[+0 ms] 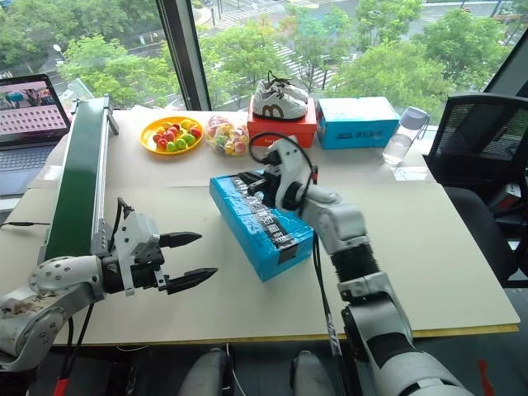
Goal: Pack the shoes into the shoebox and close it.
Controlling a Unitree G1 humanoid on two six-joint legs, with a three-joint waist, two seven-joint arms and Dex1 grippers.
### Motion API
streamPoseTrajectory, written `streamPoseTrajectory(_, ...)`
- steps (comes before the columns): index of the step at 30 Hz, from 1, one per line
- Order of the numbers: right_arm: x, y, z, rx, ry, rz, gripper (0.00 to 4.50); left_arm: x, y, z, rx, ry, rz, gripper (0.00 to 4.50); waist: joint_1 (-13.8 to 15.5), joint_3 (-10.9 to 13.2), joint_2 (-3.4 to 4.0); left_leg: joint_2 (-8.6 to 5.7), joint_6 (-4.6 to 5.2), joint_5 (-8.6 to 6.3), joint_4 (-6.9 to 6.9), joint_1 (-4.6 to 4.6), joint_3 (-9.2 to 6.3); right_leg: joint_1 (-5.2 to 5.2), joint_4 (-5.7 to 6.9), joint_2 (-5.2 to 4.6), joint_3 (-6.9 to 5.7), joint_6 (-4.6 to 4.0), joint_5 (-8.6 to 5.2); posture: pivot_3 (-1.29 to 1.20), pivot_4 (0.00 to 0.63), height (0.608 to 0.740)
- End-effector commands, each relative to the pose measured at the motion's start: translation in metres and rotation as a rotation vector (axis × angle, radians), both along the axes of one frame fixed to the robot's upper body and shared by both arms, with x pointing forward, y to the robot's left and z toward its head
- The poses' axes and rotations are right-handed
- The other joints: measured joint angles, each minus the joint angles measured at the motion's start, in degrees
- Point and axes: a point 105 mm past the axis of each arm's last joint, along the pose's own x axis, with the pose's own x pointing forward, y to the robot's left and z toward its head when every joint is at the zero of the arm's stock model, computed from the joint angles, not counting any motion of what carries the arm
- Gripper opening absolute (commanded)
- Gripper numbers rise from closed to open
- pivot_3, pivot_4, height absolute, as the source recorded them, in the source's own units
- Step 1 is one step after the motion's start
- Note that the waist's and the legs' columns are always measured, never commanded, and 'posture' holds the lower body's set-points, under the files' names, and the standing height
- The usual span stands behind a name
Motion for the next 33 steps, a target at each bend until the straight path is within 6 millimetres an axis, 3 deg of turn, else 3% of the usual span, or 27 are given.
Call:
streamPoseTrajectory(1,0.004,-0.002,-0.041,-0.228,-0.019,0.023,0.09,-0.001,-0.001,0.01,-0.004,-0.055,0.025,4.5,0.0,0.0,0.0,-0.01,0.0,0.0,0.02,-0.01,0.0,0.0,0.0,-0.01,0.0,0.01,0.0,0.0,0.15,0.736)
streamPoseTrajectory(3,0.004,-0.005,-0.064,-0.331,-0.014,0.02,0.09,0.005,0.005,0.007,0.004,-0.058,0.09,4.5,-0.2,-0.1,-0.12,-0.01,-0.01,0.0,0.04,0.14,0.0,0.11,0.06,-0.01,0.0,0.01,0.01,0.0,0.15,0.736)
streamPoseTrajectory(5,0.005,-0.006,-0.071,-0.382,-0.038,0.025,0.09,0.011,0.01,0.005,0.013,-0.075,0.152,4.5,-0.5,-0.2,-0.15,0.03,-0.05,-0.03,-0.02,0.59,0.0,0.33,0.1,0.0,0.0,-0.05,-0.02,0.0,0.15,0.736)
streamPoseTrajectory(9,0.012,-0.002,-0.054,-0.313,-0.068,0.008,0.09,0.029,0.016,0.011,-0.061,-0.123,0.282,4.5,-0.6,-0.2,-0.12,0.06,-0.6,-0.37,-0.15,1.45,0.01,0.94,0.08,-0.07,-0.1,-0.23,-0.5,0.0,0.15,0.736)
streamPoseTrajectory(11,0.016,0.0,-0.034,-0.219,-0.081,-0.001,0.09,0.037,0.021,0.014,-0.121,-0.137,0.361,4.5,-0.5,-0.3,-0.16,0.07,-0.64,-0.4,-0.18,1.62,0.01,1.09,0.06,-0.1,-0.16,-0.25,-0.5,0.0,0.15,0.736)
streamPoseTrajectory(16,0.006,-0.002,0.051,0.233,-0.015,0.051,0.09,0.051,0.037,0.014,-0.249,-0.152,0.57,4.5,-0.3,-0.2,-0.17,0.08,-0.62,-0.35,-0.14,1.16,0.0,0.98,0.19,-0.08,-0.15,-0.46,-0.23,0.0,0.15,0.736)
streamPoseTrajectory(18,-0.007,-0.034,0.102,0.54,0.069,0.079,0.09,0.06,0.056,0.011,-0.305,-0.175,0.749,4.5,0.0,-0.2,-0.12,0.11,-0.21,-0.08,-0.06,0.93,-0.03,0.82,0.22,-0.01,-0.16,-0.22,0.04,0.0,0.15,0.736)
streamPoseTrajectory(20,-0.016,-0.061,0.121,0.657,0.091,0.085,0.09,0.064,0.067,0.007,-0.323,-0.186,0.856,4.5,0.8,-0.2,-0.13,0.11,-0.13,-0.03,-0.02,0.62,-0.06,0.63,0.2,-0.01,-0.17,-0.13,0.0,0.0,0.15,0.736)
streamPoseTrajectory(22,-0.01,-0.097,0.113,0.635,0.066,-0.058,0.09,0.067,0.077,0.003,-0.313,-0.202,0.94,4.5,1.4,-0.2,-0.15,0.06,-0.11,-0.08,0.0,0.47,-0.06,0.56,0.16,-0.03,-0.18,-0.05,-0.04,0.0,0.15,0.736)
streamPoseTrajectory(24,0.013,-0.156,0.077,0.375,-0.043,-0.431,0.09,0.069,0.084,-0.001,-0.345,-0.198,1.001,4.5,1.9,-0.2,-0.21,0.02,-0.13,-0.16,0.0,0.46,-0.05,0.61,0.0,-0.04,-0.19,-0.01,-0.08,0.0,0.15,0.736)
streamPoseTrajectory(26,0.02,-0.207,0.045,0.098,-0.122,-0.678,0.09,0.071,0.092,-0.005,-0.312,-0.211,1.054,4.5,2.4,-0.3,-0.27,-0.01,-0.18,-0.19,0.06,0.48,-0.04,0.69,-0.13,-0.08,-0.21,0.01,-0.09,0.0,0.15,0.736)
streamPoseTrajectory(30,0.01,-0.264,0.004,-0.23,-0.197,-0.847,0.09,0.074,0.102,-0.015,-0.327,-0.191,1.139,4.5,2.1,-0.2,-0.23,-0.08,-0.2,-0.18,0.1,0.45,0.15,0.6,-0.21,-0.14,0.02,0.04,-0.06,0.0,0.15,0.736)
streamPoseTrajectory(33,0.005,-0.281,-0.008,-0.275,-0.199,-0.912,0.09,0.077,0.099,-0.02,-0.326,-0.187,1.15,4.5,0.8,-0.2,-0.23,-0.07,-0.16,-0.16,0.09,0.46,0.21,0.5,-0.12,-0.06,0.22,0.15,-0.01,0.0,0.15,0.736)
